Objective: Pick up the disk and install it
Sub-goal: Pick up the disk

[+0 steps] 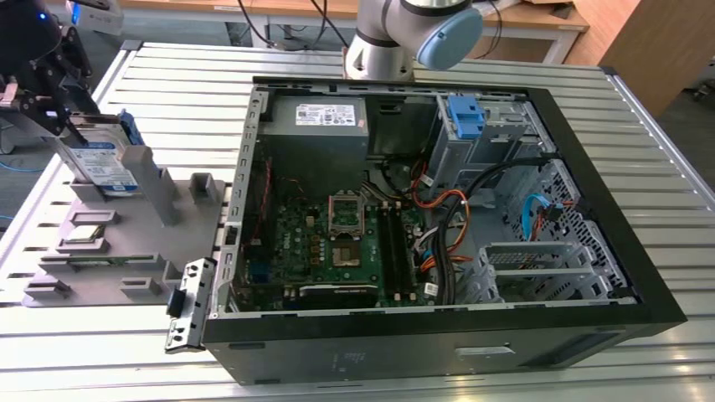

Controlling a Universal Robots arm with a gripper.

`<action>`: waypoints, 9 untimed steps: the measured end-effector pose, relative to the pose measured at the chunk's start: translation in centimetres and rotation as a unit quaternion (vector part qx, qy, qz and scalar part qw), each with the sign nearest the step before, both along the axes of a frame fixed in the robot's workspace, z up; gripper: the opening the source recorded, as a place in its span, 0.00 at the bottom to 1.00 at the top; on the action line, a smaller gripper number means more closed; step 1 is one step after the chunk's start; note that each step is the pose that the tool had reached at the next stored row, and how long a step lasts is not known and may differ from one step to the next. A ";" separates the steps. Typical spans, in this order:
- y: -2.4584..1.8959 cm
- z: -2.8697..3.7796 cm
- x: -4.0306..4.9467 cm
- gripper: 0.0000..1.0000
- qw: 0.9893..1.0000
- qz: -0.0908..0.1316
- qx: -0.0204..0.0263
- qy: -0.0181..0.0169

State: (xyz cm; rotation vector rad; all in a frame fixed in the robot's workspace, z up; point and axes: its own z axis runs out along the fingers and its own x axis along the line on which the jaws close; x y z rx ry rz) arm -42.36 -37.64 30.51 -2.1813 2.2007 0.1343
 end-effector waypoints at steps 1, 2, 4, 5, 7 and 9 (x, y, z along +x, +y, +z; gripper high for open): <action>0.00 0.00 0.00 0.59 1.000 0.000 0.000 0.000; 0.00 0.00 0.00 0.59 1.000 0.000 0.000 0.000; 0.00 -0.03 0.00 0.59 1.000 0.000 0.000 0.000; 0.00 -0.06 0.00 0.59 1.000 0.000 0.000 0.000; 0.00 -0.09 0.00 0.59 1.000 0.000 0.000 0.000; 0.00 -0.10 0.00 0.59 1.000 0.000 0.000 0.000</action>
